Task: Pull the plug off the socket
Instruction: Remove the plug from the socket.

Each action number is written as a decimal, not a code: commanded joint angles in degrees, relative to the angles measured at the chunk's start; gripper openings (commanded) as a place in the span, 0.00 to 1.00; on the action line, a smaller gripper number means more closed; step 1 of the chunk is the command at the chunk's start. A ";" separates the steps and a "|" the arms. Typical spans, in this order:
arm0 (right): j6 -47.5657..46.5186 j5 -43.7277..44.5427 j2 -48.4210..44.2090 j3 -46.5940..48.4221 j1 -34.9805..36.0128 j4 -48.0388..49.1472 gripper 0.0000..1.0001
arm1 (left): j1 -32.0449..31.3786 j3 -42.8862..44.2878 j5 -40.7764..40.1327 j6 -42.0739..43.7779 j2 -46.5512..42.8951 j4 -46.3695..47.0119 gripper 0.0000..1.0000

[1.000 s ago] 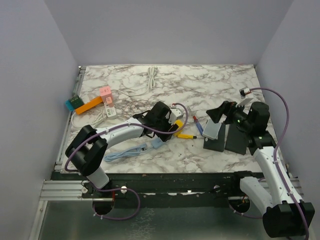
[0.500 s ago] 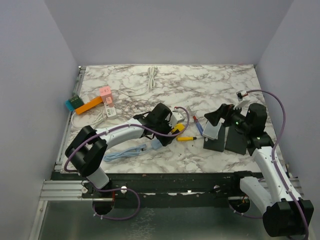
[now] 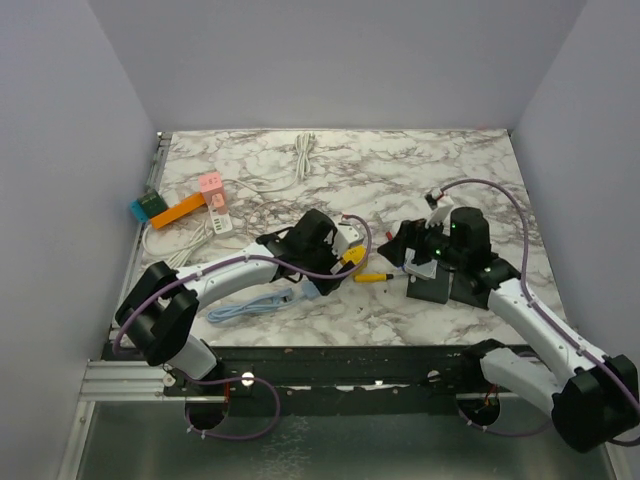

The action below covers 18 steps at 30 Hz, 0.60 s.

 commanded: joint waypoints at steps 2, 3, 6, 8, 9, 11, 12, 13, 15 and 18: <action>-1.18 12.75 3.55 1.80 10.89 1.38 0.92 | -0.17 -2.46 0.54 -1.22 -1.62 0.61 0.87; -1.35 14.40 3.89 1.51 12.98 2.23 0.92 | -0.12 -2.76 0.06 -1.59 -1.76 0.83 0.86; -1.88 19.05 4.82 0.06 18.21 5.37 0.92 | -0.11 -3.21 -0.04 -2.93 -1.22 1.44 0.74; -2.46 21.67 5.56 -0.89 20.92 7.57 0.92 | -0.16 -3.18 0.10 -3.42 -0.61 1.87 0.70; -2.77 22.61 5.82 -1.27 22.17 8.72 0.91 | -0.17 -3.05 -0.06 -3.47 -0.35 1.92 0.69; -3.34 26.07 6.09 -2.43 24.04 10.89 0.90 | -0.17 -2.78 -1.01 -3.64 -0.33 2.12 0.68; -3.44 26.68 6.15 -3.16 24.43 12.01 0.90 | -0.16 -2.81 -1.44 -3.65 -0.48 2.19 0.68; -3.46 27.05 6.24 -3.87 24.50 13.10 0.90 | -0.17 -2.94 -1.54 -3.61 -0.90 2.48 0.68; -3.72 27.55 6.67 -5.00 24.48 14.36 0.90 | -0.16 -3.35 -0.99 -3.74 -1.56 3.10 0.73; -3.99 27.41 7.81 -5.99 24.48 15.87 0.91 | -0.14 -3.88 -0.36 -3.87 -2.16 4.18 0.77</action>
